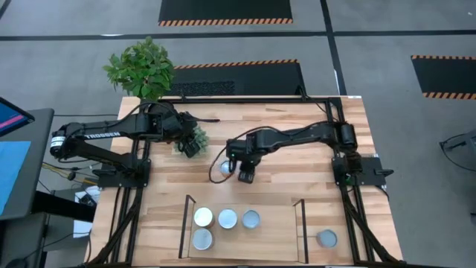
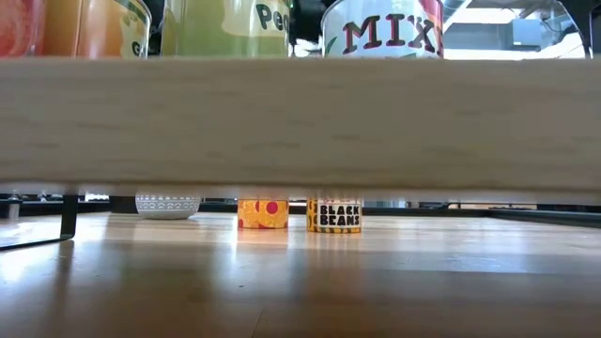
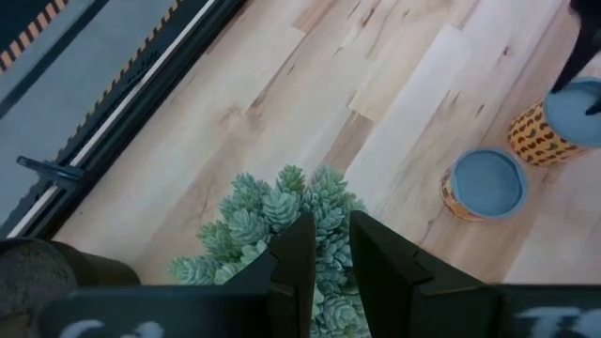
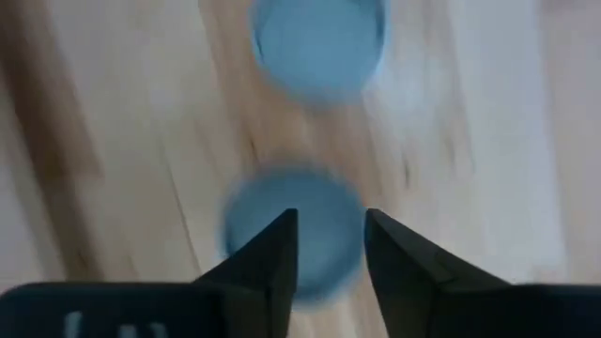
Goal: Pick and place cans onto a shelf
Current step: Put the canned black beans on the shelf
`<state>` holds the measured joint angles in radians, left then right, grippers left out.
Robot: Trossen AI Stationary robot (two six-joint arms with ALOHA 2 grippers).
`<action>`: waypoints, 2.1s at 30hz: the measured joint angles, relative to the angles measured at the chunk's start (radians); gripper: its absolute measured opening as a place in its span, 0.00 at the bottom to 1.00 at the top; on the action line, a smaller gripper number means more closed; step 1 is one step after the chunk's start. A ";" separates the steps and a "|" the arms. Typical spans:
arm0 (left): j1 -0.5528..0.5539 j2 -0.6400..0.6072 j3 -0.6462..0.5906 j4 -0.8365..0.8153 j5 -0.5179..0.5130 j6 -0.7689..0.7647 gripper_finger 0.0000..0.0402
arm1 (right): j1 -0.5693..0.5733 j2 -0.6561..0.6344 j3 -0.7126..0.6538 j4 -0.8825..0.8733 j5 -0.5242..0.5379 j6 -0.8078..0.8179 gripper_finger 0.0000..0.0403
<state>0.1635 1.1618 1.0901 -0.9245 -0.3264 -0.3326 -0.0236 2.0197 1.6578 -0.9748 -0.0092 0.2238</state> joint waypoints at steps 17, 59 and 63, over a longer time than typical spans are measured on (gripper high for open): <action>0.000 0.002 0.000 -0.002 0.001 -0.028 0.15 | -0.006 0.073 0.004 -0.014 -0.052 0.037 0.56; 0.000 0.002 0.000 0.000 0.003 0.067 0.15 | 0.504 -0.199 0.004 -0.367 0.042 1.101 0.01; 0.000 0.002 0.000 0.000 0.003 0.061 0.15 | 0.521 -0.175 0.007 -0.348 0.061 1.049 0.01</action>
<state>0.1635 1.1633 1.0901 -0.9249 -0.3235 -0.2720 0.4973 1.8447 1.6648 -1.3232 0.0523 1.2728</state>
